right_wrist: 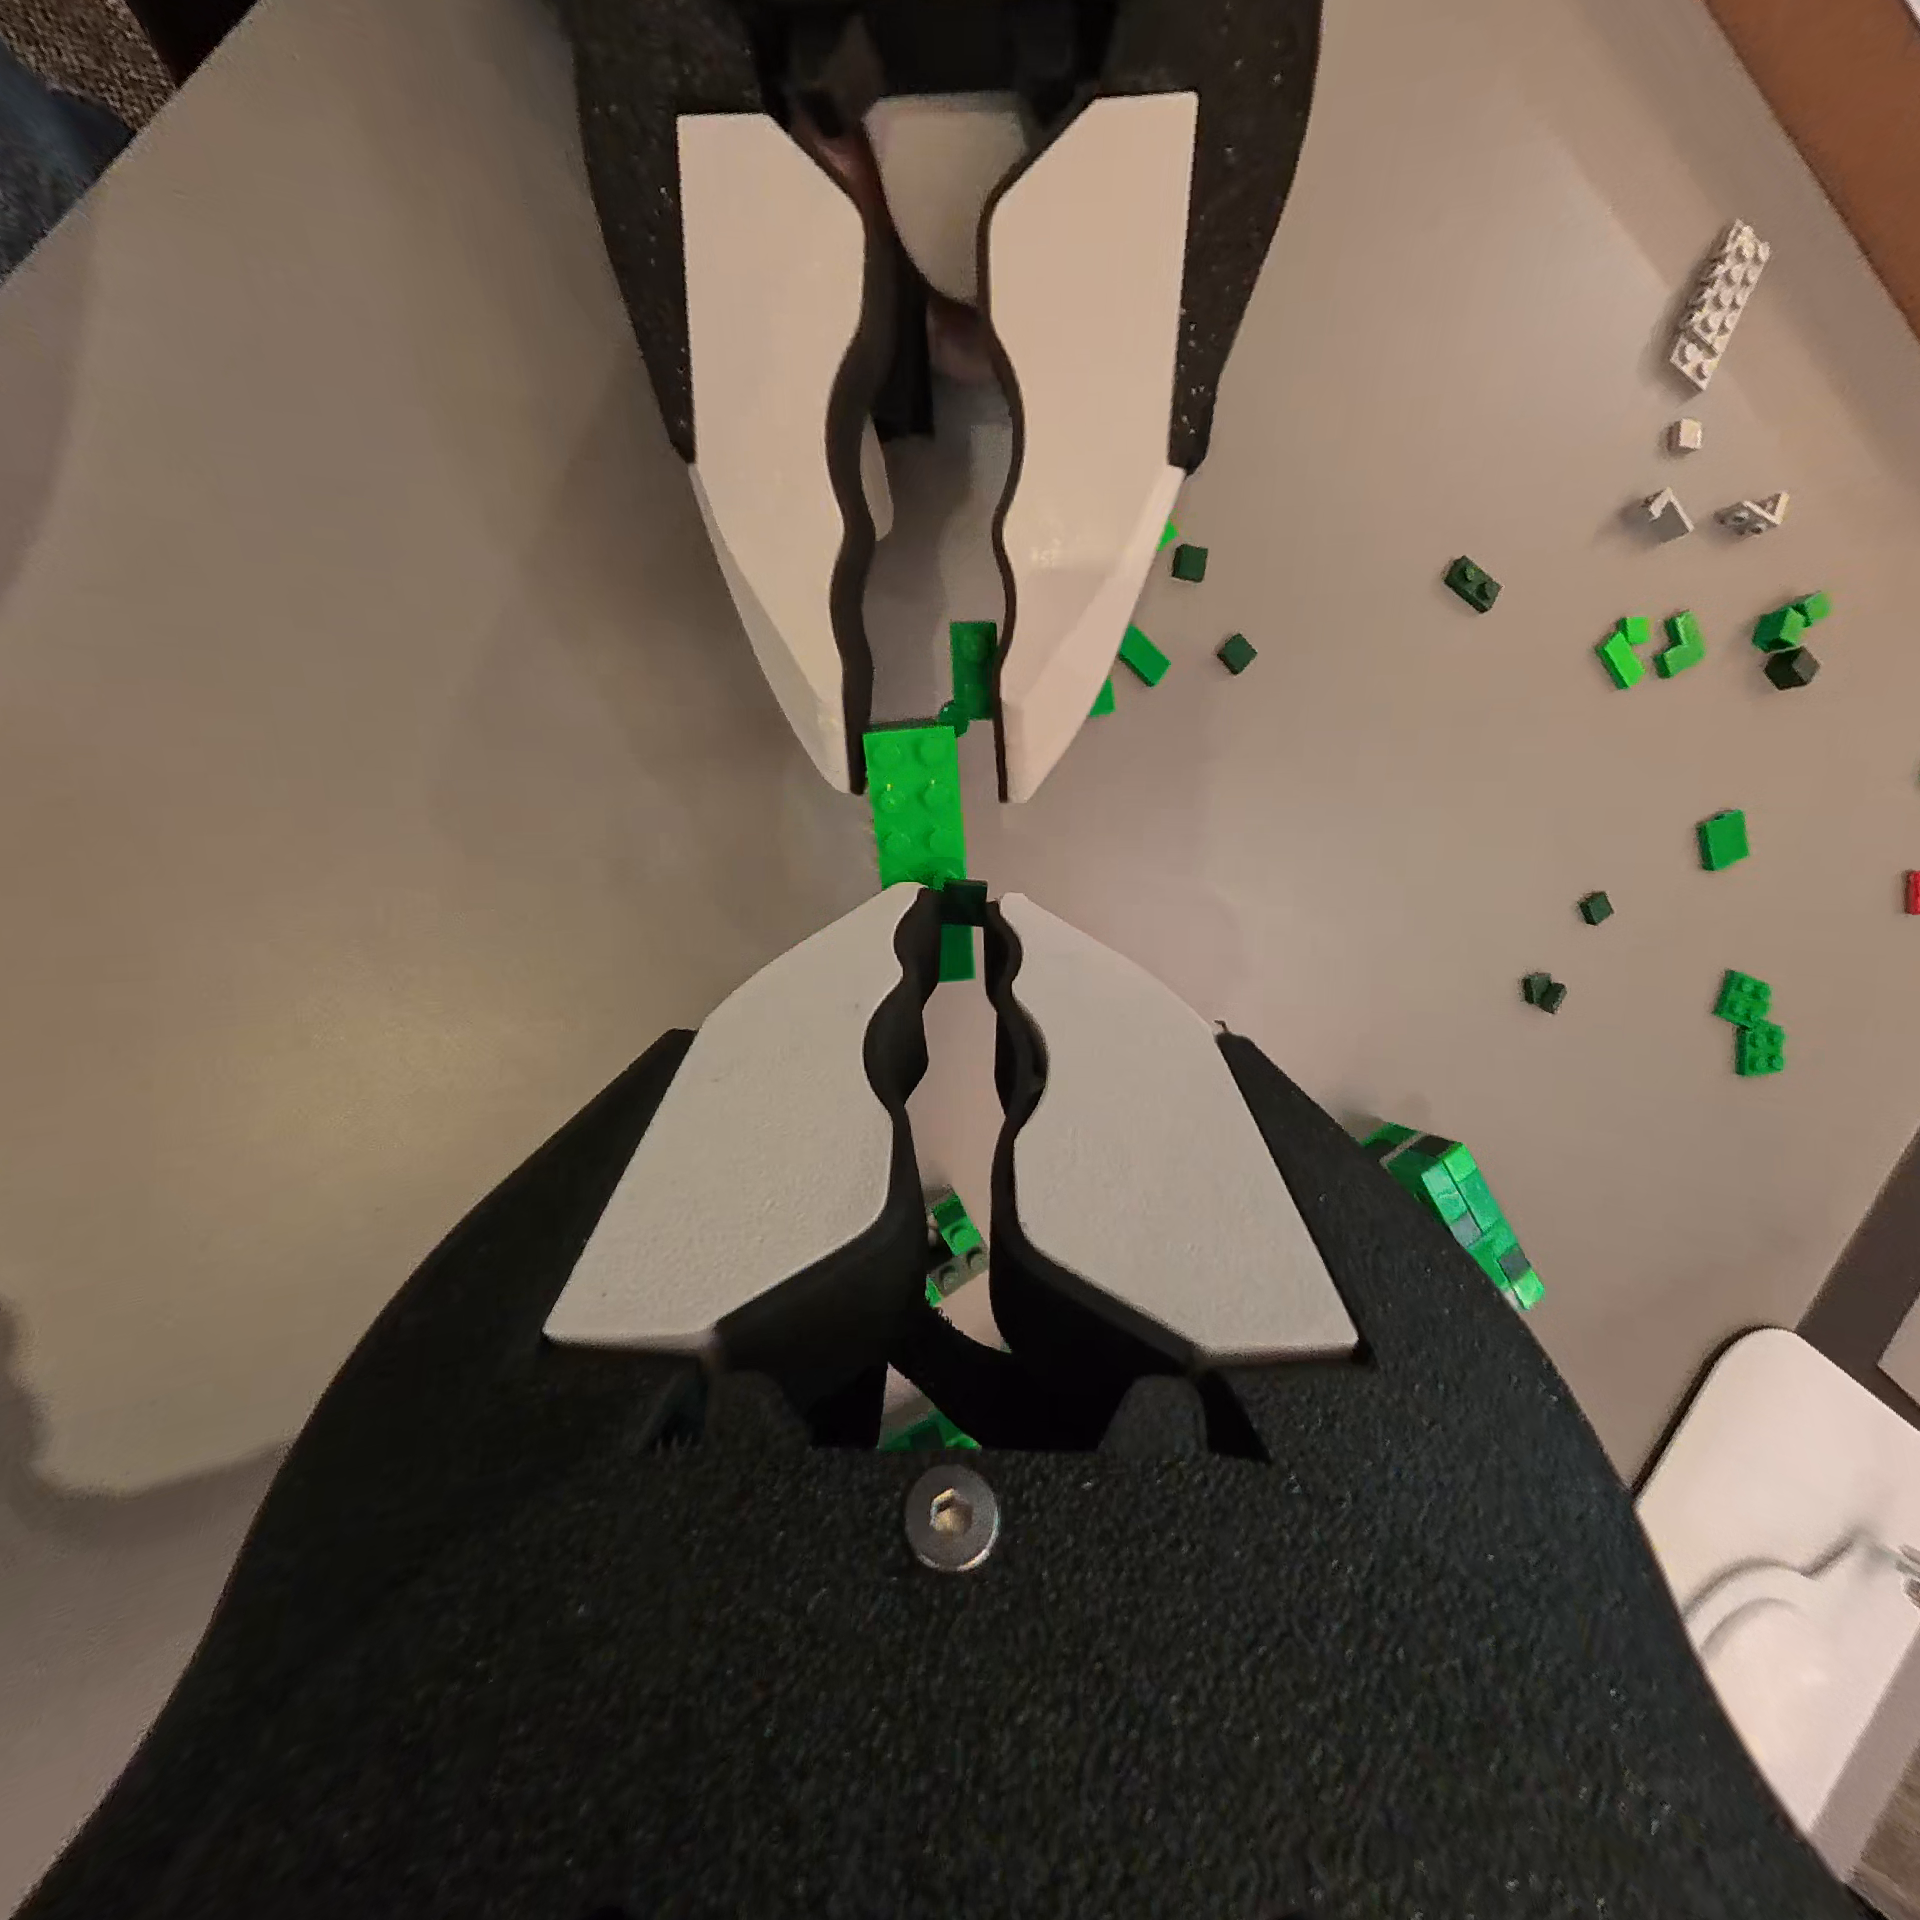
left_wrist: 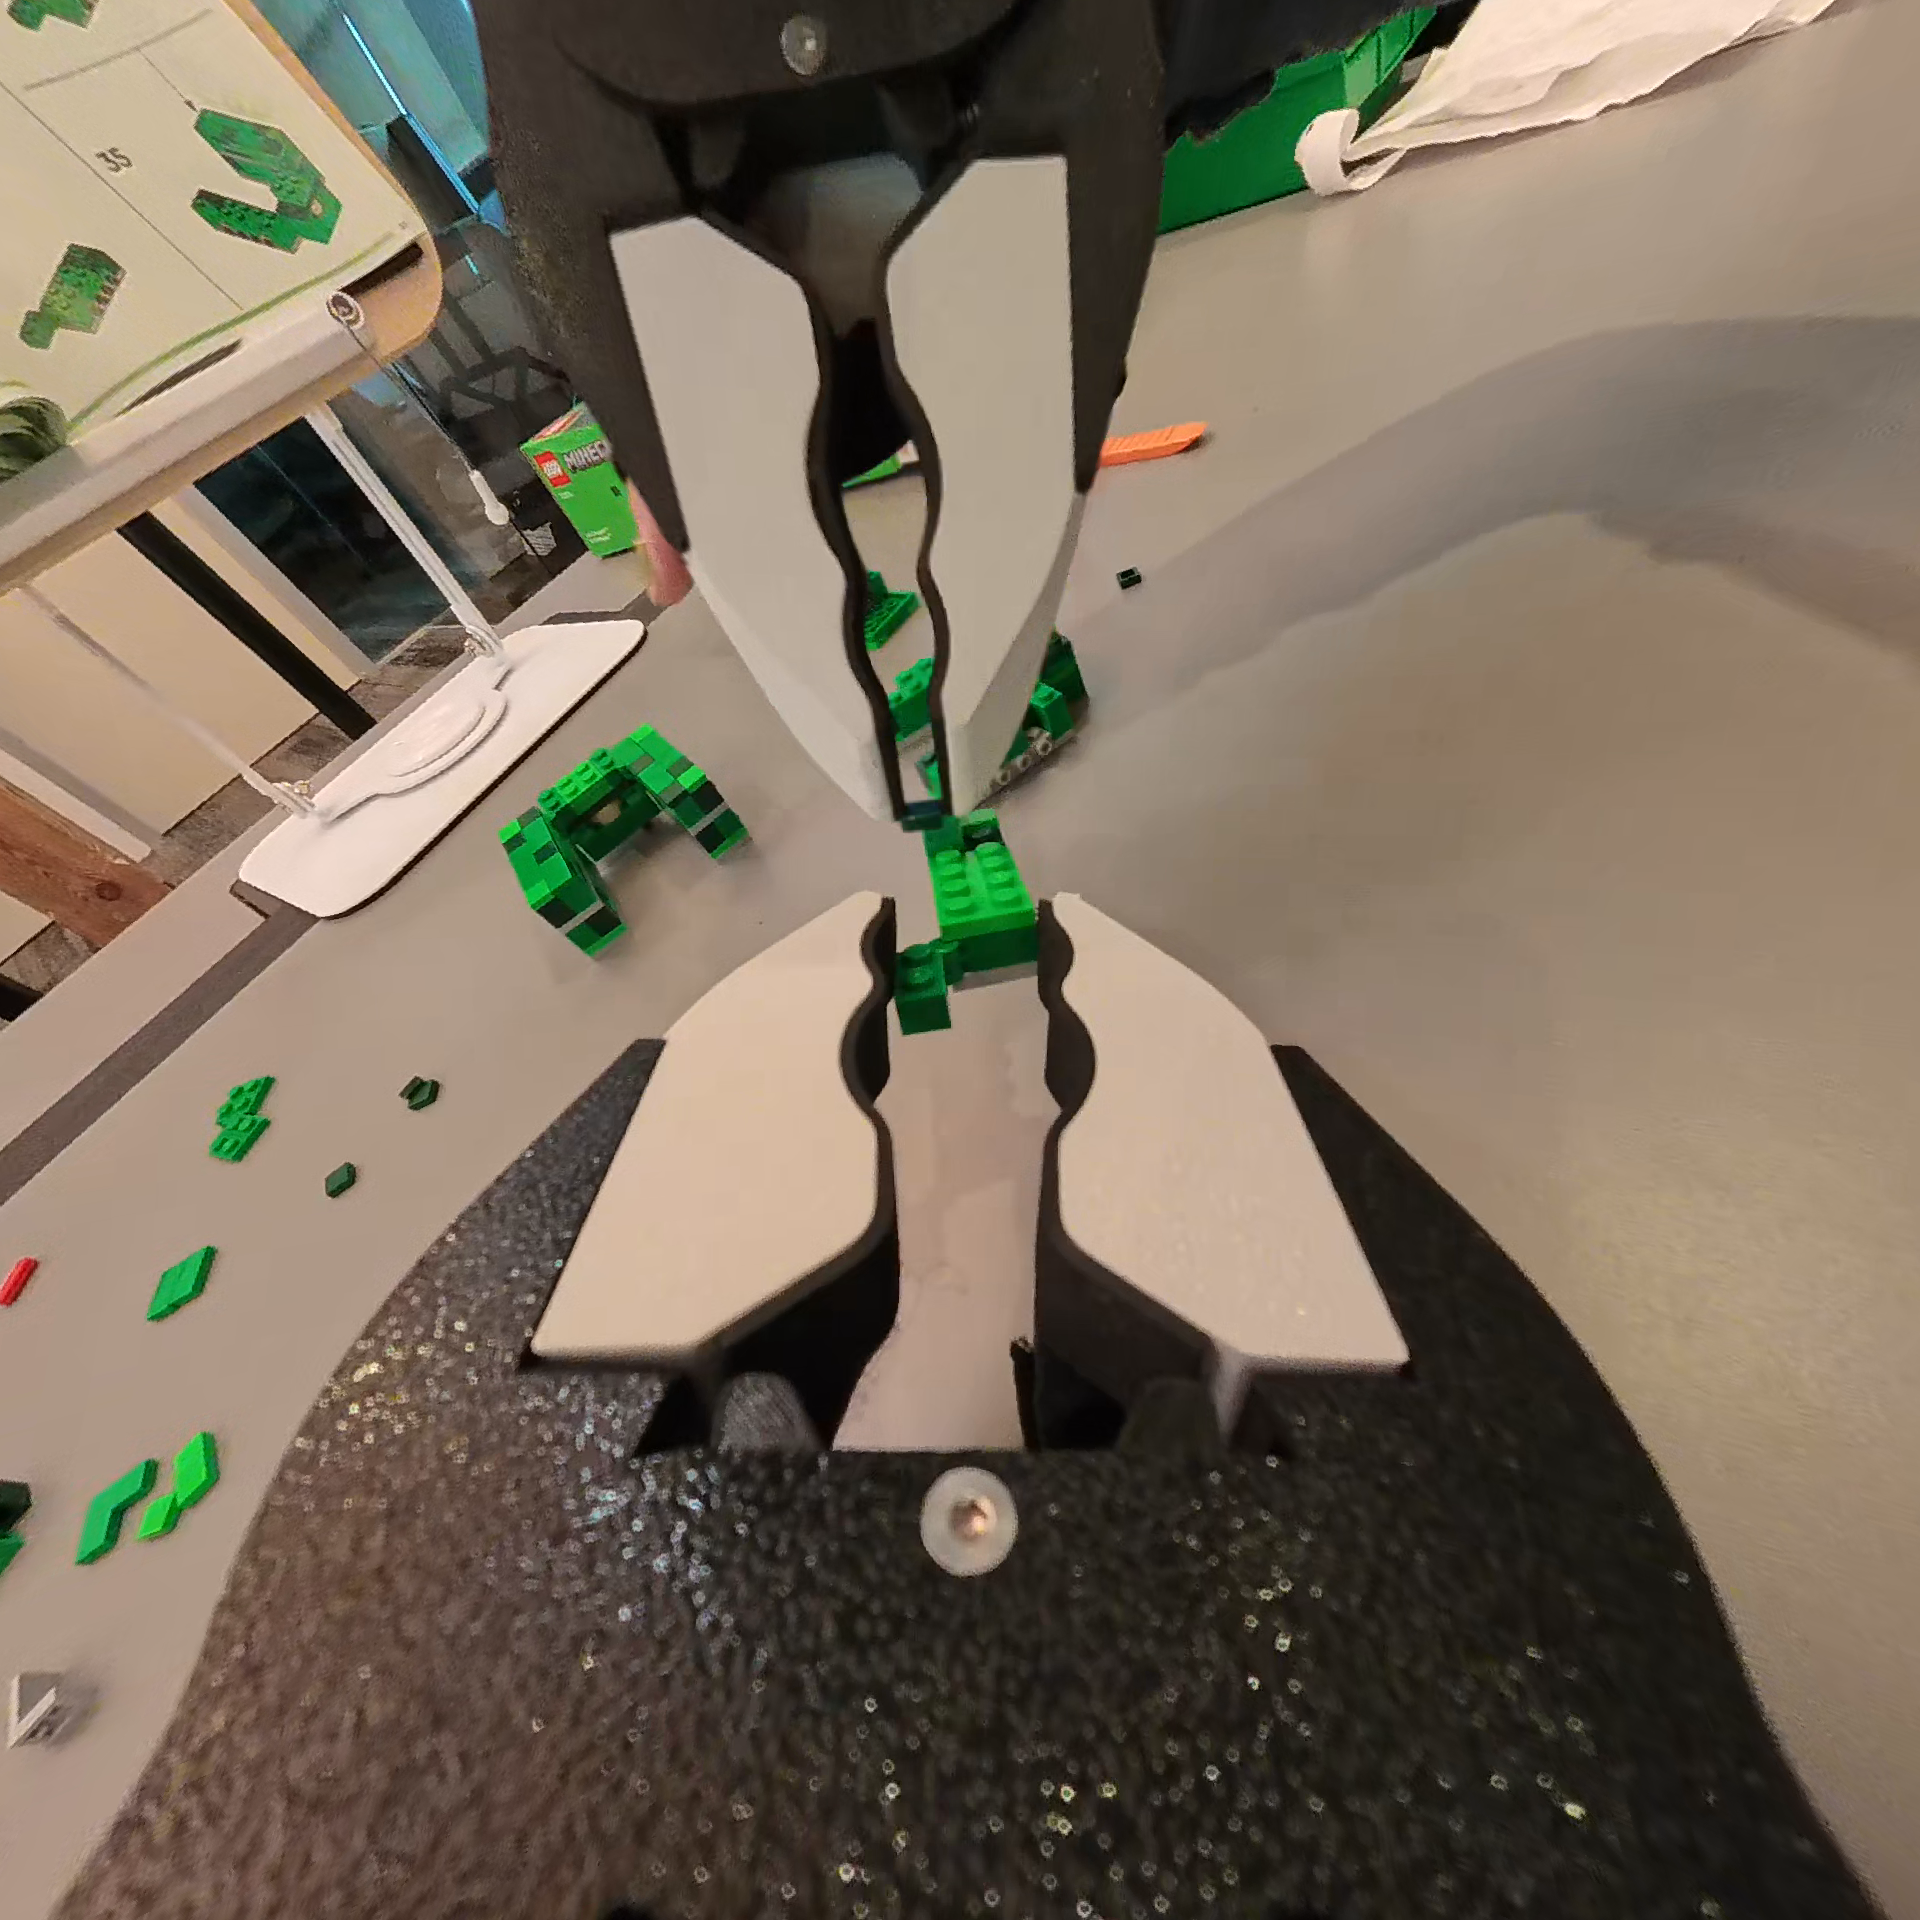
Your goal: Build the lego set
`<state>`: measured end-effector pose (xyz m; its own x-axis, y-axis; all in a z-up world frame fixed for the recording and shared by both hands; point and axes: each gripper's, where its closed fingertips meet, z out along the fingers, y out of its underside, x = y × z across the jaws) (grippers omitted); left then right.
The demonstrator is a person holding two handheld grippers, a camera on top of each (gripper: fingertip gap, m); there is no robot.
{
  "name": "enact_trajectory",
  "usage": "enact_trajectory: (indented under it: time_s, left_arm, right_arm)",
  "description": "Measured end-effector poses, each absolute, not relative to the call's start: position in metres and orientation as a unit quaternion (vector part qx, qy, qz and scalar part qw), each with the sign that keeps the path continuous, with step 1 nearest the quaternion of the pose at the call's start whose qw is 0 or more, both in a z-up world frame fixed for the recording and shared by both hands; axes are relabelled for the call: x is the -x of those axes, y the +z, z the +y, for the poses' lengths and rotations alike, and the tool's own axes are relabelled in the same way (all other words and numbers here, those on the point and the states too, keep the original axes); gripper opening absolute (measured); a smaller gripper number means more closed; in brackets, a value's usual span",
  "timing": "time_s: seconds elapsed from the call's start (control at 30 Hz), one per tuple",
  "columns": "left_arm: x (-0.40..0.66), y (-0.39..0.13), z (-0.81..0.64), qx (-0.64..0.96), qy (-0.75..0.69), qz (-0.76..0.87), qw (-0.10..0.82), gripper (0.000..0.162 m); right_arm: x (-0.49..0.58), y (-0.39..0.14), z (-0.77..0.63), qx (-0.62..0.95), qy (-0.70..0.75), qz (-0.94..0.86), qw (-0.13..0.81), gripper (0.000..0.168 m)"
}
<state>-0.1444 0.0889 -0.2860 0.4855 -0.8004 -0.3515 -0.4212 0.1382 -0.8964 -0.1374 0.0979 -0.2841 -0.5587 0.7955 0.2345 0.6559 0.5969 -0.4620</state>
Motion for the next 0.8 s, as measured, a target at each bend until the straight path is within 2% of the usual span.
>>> enact_trajectory:
  time_s: [0.03, 0.8]
  left_arm:
    - [0.1443, -0.2862, 0.0889, 0.636, -0.163, 0.481, 0.581, 0.025]
    - [0.1431, -0.2849, 0.0869, 0.628, -0.164, 0.485, 0.586, 0.025]
  right_arm:
    - [0.1379, -0.2848, 0.0965, 0.417, 0.166, -0.868, 0.213, 0.007]
    - [0.1386, -0.2892, 0.0922, 0.395, 0.163, -0.883, 0.195, 0.008]
